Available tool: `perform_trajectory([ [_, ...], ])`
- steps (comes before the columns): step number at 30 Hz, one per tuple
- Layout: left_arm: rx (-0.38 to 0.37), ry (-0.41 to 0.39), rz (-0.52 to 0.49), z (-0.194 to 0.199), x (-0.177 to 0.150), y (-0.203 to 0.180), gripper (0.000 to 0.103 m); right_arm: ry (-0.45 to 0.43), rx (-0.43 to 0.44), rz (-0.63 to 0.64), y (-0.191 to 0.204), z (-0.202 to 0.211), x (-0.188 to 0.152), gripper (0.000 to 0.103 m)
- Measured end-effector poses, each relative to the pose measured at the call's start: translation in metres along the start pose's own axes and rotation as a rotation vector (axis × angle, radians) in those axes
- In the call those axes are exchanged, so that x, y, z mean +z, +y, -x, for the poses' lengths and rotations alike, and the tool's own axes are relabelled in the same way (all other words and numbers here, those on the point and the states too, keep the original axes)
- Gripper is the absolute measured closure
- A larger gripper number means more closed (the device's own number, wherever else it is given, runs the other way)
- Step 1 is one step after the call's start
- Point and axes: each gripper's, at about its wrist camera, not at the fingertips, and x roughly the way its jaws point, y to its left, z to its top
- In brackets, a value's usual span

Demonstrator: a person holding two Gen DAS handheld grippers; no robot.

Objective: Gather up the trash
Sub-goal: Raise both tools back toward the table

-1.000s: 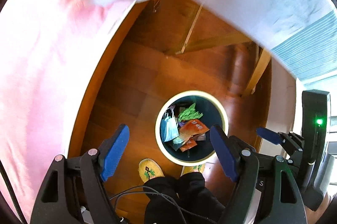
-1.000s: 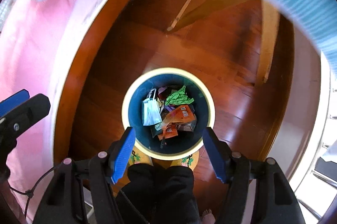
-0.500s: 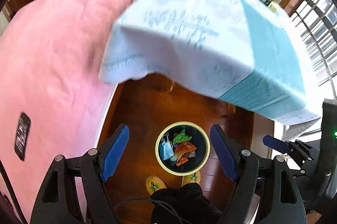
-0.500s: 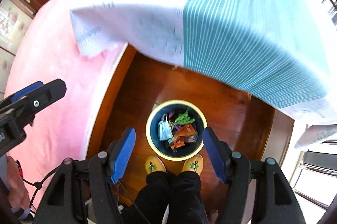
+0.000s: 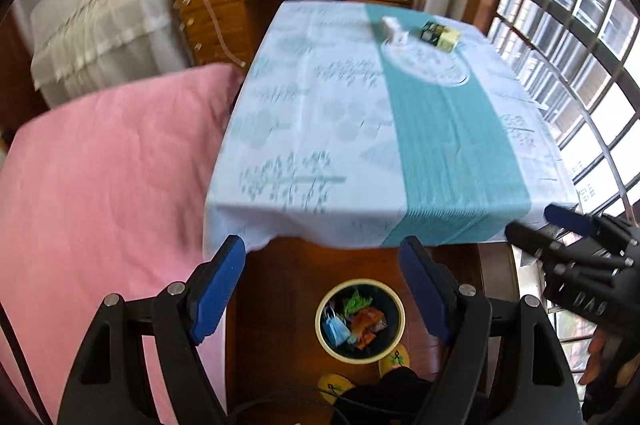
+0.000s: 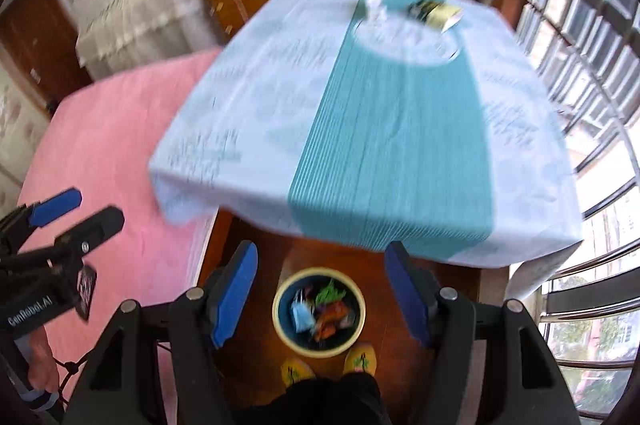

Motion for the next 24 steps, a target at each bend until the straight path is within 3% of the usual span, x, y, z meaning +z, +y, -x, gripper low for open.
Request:
perform_trajectory([
  [6,-0.014,-0.051,-0.063,0.016,0.038,-0.005,0.025,-0.127,-0.037,-0.040,-0.015,0.031,0.023,0.036],
  [11,-0.008,-0.069,-0.074,0.012,0.071,-0.008,0.025,-0.152,-0.053,-0.040,-0.024,0.029,0.038,0.036],
  [17,-0.005,-0.052,-0.059,-0.014,0.112,-0.016,0.025,-0.138,-0.062,-0.044,-0.050,0.001,0.081,0.036],
  [24,0.040,0.002,-0.020,-0.081,0.197,-0.045,0.025,-0.109,-0.038,-0.042,-0.107,-0.061,0.167,0.036],
])
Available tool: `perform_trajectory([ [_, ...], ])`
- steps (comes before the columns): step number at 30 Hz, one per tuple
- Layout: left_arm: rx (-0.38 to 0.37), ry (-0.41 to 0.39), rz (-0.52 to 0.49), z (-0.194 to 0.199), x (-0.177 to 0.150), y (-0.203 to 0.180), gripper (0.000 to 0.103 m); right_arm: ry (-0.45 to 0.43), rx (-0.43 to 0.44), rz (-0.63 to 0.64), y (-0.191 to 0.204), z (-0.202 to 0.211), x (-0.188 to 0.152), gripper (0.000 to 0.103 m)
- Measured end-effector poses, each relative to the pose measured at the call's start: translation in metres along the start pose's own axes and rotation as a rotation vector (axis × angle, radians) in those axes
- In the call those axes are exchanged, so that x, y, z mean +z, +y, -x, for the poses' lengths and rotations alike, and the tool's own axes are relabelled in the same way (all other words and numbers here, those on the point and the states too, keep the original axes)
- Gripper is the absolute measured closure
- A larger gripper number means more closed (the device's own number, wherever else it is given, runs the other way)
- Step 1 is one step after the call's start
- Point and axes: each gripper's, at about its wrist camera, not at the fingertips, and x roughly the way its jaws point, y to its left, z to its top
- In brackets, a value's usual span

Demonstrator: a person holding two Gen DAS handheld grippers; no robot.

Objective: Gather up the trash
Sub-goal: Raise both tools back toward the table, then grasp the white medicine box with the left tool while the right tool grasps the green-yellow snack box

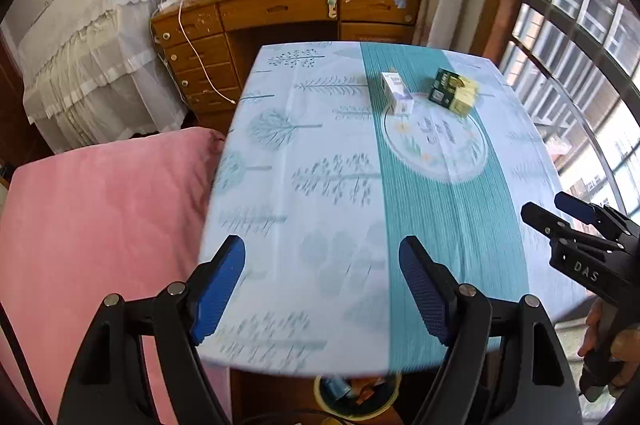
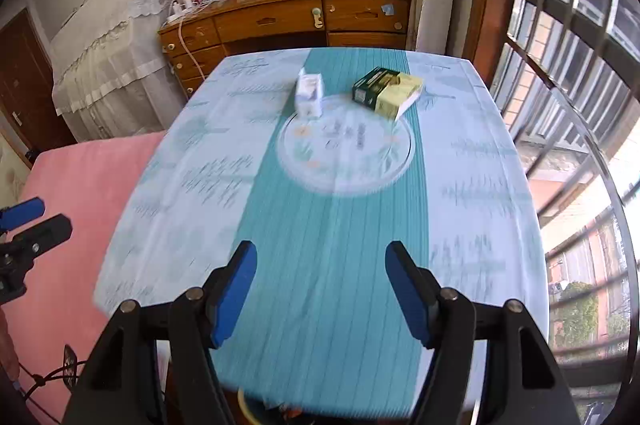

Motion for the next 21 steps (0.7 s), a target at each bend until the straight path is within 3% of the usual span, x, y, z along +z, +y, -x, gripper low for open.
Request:
perform_trajectory([
  [9,0.016,0.078,-0.030,-0.118,0.129,-0.085,0.025,0.044,0.055,-0.036,-0.092,-0.102,0.115,0.036],
  [17,0.032,0.166,-0.044,-0.212,0.185,-0.132,0.025,0.113,0.169,-0.203,-0.158,-0.187,0.165,0.036],
  [19,0.036,0.199,-0.025,-0.232,0.192,-0.135,0.025,0.130,0.196,-0.247,-0.167,-0.205,0.168,0.040],
  [21,0.033,0.228,-0.001,-0.248,0.196,-0.134,0.025,0.146,0.224,-0.271,-0.171,-0.218,0.168,0.050],
])
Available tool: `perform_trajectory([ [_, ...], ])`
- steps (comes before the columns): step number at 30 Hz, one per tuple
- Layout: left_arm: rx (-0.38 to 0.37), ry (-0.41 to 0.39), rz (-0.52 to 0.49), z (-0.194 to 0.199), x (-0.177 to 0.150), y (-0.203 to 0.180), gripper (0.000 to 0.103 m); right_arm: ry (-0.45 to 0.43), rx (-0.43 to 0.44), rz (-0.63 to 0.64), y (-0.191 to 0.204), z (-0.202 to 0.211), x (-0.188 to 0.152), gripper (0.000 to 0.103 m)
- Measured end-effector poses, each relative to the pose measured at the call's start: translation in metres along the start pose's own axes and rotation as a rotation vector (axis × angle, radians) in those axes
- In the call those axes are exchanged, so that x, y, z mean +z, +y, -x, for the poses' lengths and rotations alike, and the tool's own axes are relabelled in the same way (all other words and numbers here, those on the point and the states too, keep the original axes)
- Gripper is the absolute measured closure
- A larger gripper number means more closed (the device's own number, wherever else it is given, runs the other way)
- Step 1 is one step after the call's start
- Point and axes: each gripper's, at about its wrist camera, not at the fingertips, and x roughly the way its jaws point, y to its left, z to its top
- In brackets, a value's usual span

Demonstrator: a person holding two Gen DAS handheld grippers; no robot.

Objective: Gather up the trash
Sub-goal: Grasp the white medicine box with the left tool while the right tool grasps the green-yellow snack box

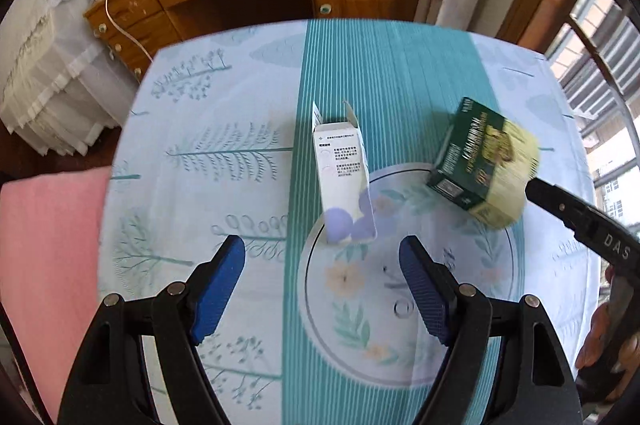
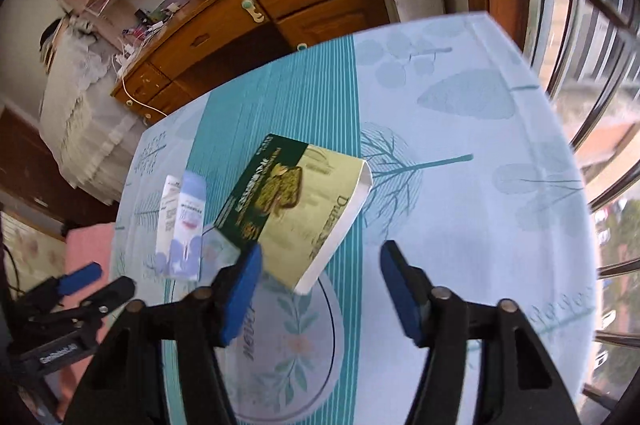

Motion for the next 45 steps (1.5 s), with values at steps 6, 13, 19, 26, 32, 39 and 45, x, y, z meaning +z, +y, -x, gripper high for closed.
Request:
perform_trajectory([
  [6,-0.007,0.043,0.037,-0.027,0.016,0.000,0.025,0.031,0.067,-0.025,-0.007,-0.024,0.007,0.054],
  [13,-0.010,0.079,0.060,-0.048,0.027,0.000,0.025,0.021,0.155,-0.042,-0.006,-0.033,0.015,0.065],
  [19,-0.012,0.108,0.086,-0.065,0.032,0.005,0.025,0.023,0.213,-0.054,-0.002,-0.038,0.016,0.072],
  [26,-0.010,0.131,0.147,-0.076,0.031,0.014,0.027,-0.018,0.275,-0.022,0.014,-0.027,0.018,0.090],
  [32,-0.022,0.148,0.205,-0.078,0.022,0.026,0.071,-0.038,0.303,0.044,0.036,-0.012,0.011,0.099],
  [39,-0.019,0.056,0.186,-0.034,-0.007,0.031,0.071,-0.039,0.291,0.124,0.053,0.009,-0.014,0.102],
  [45,-0.097,0.018,0.194,0.010,-0.049,0.033,0.071,-0.028,0.283,0.132,0.059,0.030,-0.047,0.102],
])
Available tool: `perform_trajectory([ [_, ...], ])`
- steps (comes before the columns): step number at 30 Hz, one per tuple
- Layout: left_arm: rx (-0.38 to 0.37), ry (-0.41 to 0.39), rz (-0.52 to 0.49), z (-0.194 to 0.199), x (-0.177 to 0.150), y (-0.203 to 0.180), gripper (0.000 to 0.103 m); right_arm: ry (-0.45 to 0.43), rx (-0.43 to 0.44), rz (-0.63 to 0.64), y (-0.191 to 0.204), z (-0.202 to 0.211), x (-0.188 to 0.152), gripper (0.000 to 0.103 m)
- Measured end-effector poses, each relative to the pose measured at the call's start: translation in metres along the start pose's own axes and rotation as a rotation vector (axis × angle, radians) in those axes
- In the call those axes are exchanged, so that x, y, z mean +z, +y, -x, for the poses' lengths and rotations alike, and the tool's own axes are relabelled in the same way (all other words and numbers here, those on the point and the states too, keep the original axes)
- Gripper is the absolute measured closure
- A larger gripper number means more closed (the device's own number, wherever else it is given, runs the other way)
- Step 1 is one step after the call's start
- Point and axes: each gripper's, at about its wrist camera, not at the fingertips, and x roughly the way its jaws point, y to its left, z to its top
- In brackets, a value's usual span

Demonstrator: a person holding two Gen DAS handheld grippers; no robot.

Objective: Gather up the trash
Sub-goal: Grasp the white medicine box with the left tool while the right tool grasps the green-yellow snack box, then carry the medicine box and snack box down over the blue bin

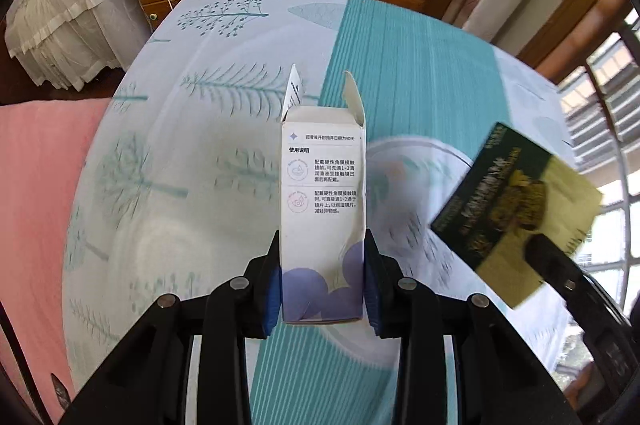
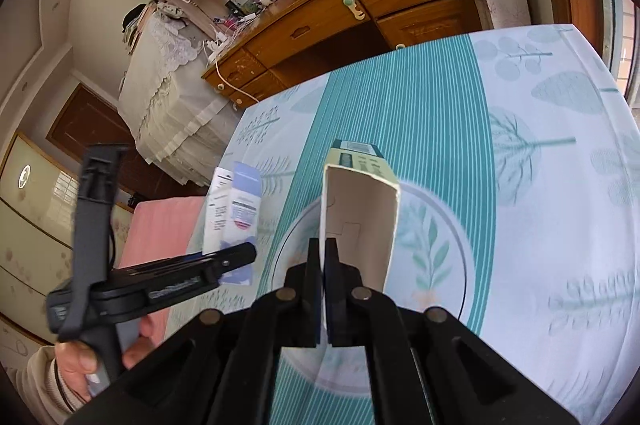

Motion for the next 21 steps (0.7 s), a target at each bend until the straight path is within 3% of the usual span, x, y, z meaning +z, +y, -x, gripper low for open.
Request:
perform_trajectory([
  [11,-0.119,-0.051,-0.048,0.085,-0.112,0.052,0.071,0.007,-0.036,0.068,0.068,0.042,-0.090,0.102],
  [21,-0.159,-0.176,-0.101,0.183,-0.227,0.139,0.071,-0.077,-0.097,0.085,0.168,0.105,-0.216,0.102],
])
